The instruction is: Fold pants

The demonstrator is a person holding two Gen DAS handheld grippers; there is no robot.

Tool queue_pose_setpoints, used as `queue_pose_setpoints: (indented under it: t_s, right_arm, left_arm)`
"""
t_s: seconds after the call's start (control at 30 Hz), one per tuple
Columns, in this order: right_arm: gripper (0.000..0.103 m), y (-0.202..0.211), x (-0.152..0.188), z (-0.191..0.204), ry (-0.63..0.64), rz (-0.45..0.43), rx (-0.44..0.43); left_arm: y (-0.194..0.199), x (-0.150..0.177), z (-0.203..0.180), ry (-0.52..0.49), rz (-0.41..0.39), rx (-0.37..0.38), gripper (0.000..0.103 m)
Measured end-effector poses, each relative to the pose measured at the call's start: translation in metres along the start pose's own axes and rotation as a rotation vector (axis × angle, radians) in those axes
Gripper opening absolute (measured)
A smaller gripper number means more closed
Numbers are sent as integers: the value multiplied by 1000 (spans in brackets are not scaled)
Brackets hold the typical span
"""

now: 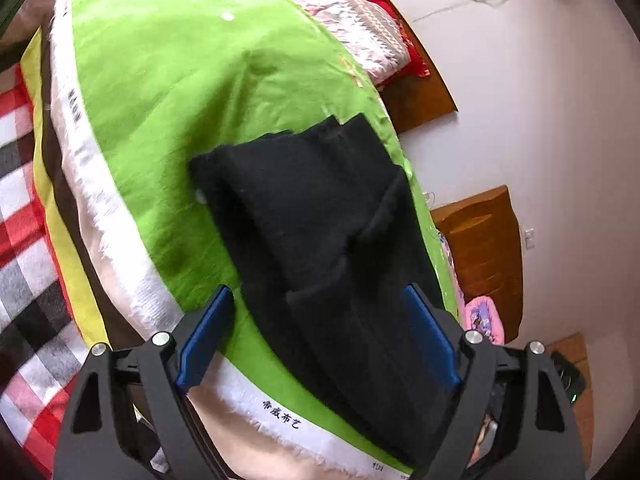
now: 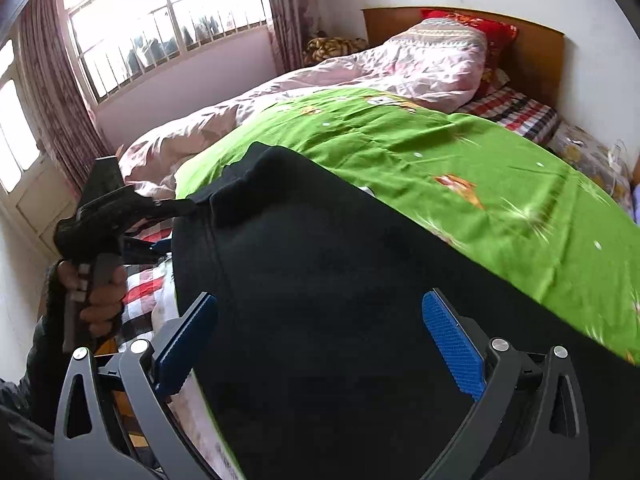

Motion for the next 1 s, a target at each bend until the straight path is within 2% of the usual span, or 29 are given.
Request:
queue_pose_setpoints:
  t_s: [0.07, 0.1, 0.27, 0.33, 0.43, 0.5, 0.53, 0.57, 0.6, 0.67, 0.7, 0.77, 0.83, 1.0]
  right_arm:
    - [98, 0, 6, -1, 2, 0, -1]
    - [98, -3, 9, -3, -1, 8, -5]
    - [98, -23, 22, -12, -32, 58, 23]
    - [98, -24, 22, -9, -23, 58, 17]
    - [98, -27, 24, -9, -20, 70, 11]
    - [98, -32, 27, -9, -16, 83, 14]
    - [98, -33, 27, -9, -11, 89, 18]
    - [98, -32, 27, -9, -9, 89, 24]
    - [98, -29, 27, -9, -6, 83, 34]
    - [98, -18, 27, -7, 7, 77, 37]
    - [98, -11, 30, -5, 27, 87, 45]
    - [98, 3, 40, -4, 110, 110, 118]
    - [98, 14, 50, -9, 158, 121, 149]
    - [98, 19, 52, -49, 67, 133, 167]
  left_arm:
    - [0, 2, 2, 5, -7, 3, 79]
    - [-1, 3, 3, 1, 1, 12, 72]
    - [-8, -6, 2, -6, -1, 4, 67]
    - [-11, -12, 8, 11, -18, 27, 67]
    - [-19, -14, 15, 40, -35, 101, 75]
    - [-18, -14, 14, 31, -54, 117, 75]
    - [-18, -14, 13, 20, -57, 107, 70]
    - [-16, -13, 12, 7, -61, 78, 50]
    - [-16, -14, 11, -16, -61, 44, 43]
    - [-8, -13, 6, -41, -78, 23, 36]
    - [1, -13, -3, -76, -102, 4, 35]
    - [10, -14, -22, -137, -135, -42, 35]
    - [21, -14, -54, -246, -175, -102, 35]
    - [35, -4, -147, -499, -262, -148, 35]
Point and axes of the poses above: each gripper's, at about its wrist camera, not at the fingertips, and y roughly against the way its jaws point, z to its left, x to its underside, the point moved 5 cm from there along -y, roughly the way its jaws point, and after that the axes turned 9 degrees about -y, right-handed, at the moved point
